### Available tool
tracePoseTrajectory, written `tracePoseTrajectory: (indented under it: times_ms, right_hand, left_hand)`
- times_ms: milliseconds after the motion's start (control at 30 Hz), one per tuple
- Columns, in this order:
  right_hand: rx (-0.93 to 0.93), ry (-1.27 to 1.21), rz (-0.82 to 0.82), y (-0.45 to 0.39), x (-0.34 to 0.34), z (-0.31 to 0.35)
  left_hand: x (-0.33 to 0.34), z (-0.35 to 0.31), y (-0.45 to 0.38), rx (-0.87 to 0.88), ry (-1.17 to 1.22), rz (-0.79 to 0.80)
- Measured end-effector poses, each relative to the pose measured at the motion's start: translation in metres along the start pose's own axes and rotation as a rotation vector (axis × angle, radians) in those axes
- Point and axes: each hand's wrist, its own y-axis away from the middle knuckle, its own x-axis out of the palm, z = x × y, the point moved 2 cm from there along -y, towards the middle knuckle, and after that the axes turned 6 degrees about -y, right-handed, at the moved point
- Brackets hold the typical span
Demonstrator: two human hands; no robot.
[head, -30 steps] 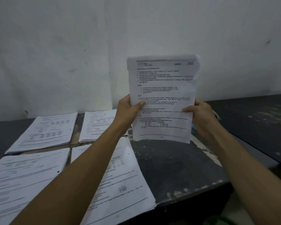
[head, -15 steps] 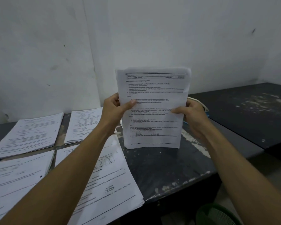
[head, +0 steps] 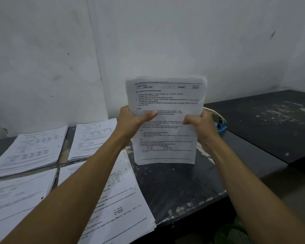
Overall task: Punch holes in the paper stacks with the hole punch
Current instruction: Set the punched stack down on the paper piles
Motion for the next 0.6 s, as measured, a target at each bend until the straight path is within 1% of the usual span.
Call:
tracePoseTrajectory:
  times_ms: [133,200,267,333,400,500,567,600]
  right_hand:
    - [0.008,0.005,-0.015,0.0,0.002,0.0]
    - [-0.005,0.01,-0.006,0.0,0.003,0.0]
    - [-0.037,-0.013,0.007,0.0,0.002,0.001]
    - [-0.111,-0.008,-0.007,0.0,-0.002,0.007]
    - [-0.277,0.059,-0.051,0.001,-0.006,0.019]
    - [-0.604,0.281,-0.087,0.006,-0.003,0.049]
    - [-0.759,0.464,-0.058,0.008,0.002,0.067]
    - [-0.802,0.57,-0.032,0.009,0.005,0.075]
  left_hand:
    - [0.001,0.0,0.0,0.008,0.027,0.003]
    - [0.0,0.001,0.0,0.011,-0.002,0.017]
    - [-0.001,0.002,-0.001,0.013,-0.025,0.011]
    - [-0.002,0.002,-0.002,0.012,-0.026,0.012]
    - [-0.004,0.002,-0.003,0.007,-0.012,0.015]
    - [-0.008,-0.001,-0.006,0.023,0.02,0.022]
    - [-0.011,-0.005,-0.009,0.036,0.037,0.03]
    - [-0.012,-0.008,-0.011,0.039,0.041,0.031]
